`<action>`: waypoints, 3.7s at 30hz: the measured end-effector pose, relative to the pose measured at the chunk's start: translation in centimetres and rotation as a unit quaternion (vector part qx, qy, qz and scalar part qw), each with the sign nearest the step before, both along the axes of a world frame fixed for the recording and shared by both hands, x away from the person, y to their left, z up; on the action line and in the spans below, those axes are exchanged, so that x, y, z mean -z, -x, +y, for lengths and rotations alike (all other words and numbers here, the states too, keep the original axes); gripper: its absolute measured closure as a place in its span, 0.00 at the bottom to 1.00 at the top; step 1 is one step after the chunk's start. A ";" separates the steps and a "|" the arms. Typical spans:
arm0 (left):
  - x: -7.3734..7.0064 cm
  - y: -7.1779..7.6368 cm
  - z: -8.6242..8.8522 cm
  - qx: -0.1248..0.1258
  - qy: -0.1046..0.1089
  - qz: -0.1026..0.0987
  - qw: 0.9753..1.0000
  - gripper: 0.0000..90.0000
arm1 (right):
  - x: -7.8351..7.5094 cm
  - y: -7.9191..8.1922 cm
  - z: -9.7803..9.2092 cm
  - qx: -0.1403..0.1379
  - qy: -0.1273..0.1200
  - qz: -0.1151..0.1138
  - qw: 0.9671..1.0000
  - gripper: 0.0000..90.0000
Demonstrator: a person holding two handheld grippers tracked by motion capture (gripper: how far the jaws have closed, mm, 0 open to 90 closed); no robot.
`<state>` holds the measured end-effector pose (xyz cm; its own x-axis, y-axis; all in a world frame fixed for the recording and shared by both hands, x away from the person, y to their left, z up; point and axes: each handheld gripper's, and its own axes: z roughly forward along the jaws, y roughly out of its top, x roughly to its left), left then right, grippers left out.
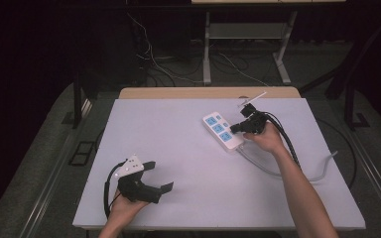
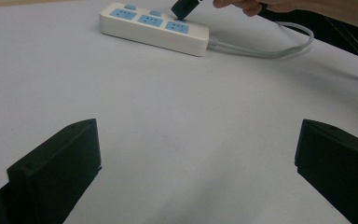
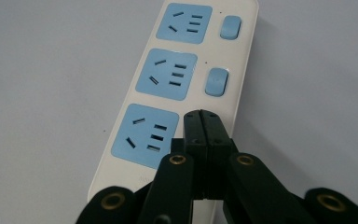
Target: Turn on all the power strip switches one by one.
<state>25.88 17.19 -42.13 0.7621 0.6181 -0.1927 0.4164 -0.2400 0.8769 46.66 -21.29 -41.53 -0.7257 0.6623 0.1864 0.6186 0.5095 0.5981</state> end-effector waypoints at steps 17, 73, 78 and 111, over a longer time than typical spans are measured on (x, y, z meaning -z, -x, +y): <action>0.1 -0.2 0.2 -0.002 0.001 0.002 1.000 0.00 | 0.0 -0.2 -0.1 0.001 -0.002 0.000 1.000 1.00; 0.1 -0.4 0.6 -0.005 0.005 0.003 1.000 0.00 | -3.3 -2.9 1.3 0.001 -0.007 -0.017 1.000 1.00; 0.1 -0.4 0.6 -0.004 0.005 0.002 1.000 0.00 | -2.5 -3.3 1.4 0.009 -0.012 -0.007 1.000 1.00; 0.0 -0.3 0.6 -0.001 0.002 0.001 1.000 0.00 | 0.0 -3.5 2.8 0.004 0.000 0.003 1.000 1.00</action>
<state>26.23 17.75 -42.18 0.7598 0.6195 -0.1974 0.4194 -0.2351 0.8768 50.18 -18.50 -41.52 -0.7193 0.6682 0.1900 0.6261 0.5051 0.5940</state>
